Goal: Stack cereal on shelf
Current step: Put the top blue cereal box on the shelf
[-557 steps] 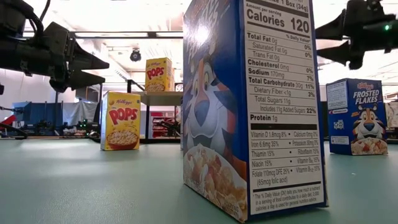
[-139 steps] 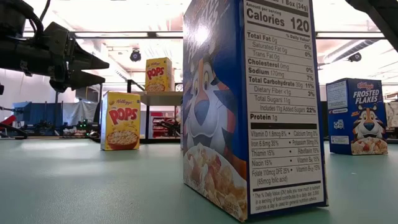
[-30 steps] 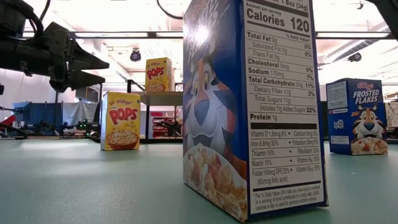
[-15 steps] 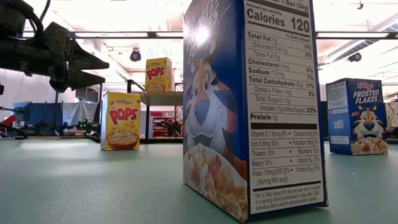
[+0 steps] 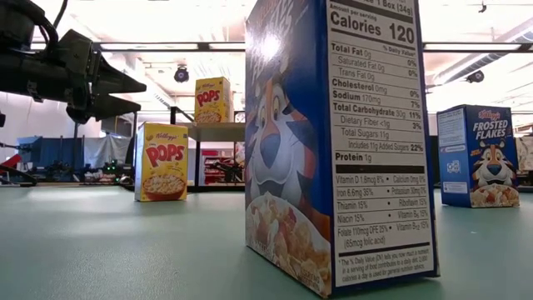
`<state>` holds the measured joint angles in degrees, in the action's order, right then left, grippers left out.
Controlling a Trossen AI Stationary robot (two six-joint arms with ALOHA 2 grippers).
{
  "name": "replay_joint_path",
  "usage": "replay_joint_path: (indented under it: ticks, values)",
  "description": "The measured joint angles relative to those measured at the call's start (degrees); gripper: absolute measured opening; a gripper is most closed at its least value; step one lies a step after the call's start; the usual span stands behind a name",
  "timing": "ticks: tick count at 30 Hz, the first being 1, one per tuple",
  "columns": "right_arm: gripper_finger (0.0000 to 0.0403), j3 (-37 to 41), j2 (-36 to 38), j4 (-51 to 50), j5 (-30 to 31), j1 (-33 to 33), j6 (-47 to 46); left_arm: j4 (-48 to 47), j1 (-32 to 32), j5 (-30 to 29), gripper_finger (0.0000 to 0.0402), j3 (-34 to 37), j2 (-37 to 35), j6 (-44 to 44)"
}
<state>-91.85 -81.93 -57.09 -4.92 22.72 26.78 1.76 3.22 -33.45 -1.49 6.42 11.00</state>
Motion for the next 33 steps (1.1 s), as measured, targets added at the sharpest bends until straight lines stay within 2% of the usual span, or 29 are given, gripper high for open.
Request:
replay_joint_path:
  ticks: [11,19,26,33]
  values:
    - [0.0171,0.0,-3.3,9.8,-1.6,10.1,3.4,0.0,0.0,0.0,0.0387,0.0,0.0,0.0]
    - [0.0178,-3.8,-8.3,10.4,-1.7,14.6,7.0,0.0,0.0,0.0,0.0387,0.0,0.0,0.0]
    - [0.0178,-12.7,-14.7,3.8,-4.0,16.1,9.2,0.0,0.0,0.0,0.0387,0.0,0.0,0.0]
    - [0.0178,-24.8,-22.3,-6.7,-4.1,17.2,9.8,0.0,0.0,0.0,0.0387,0.0,0.0,0.0]
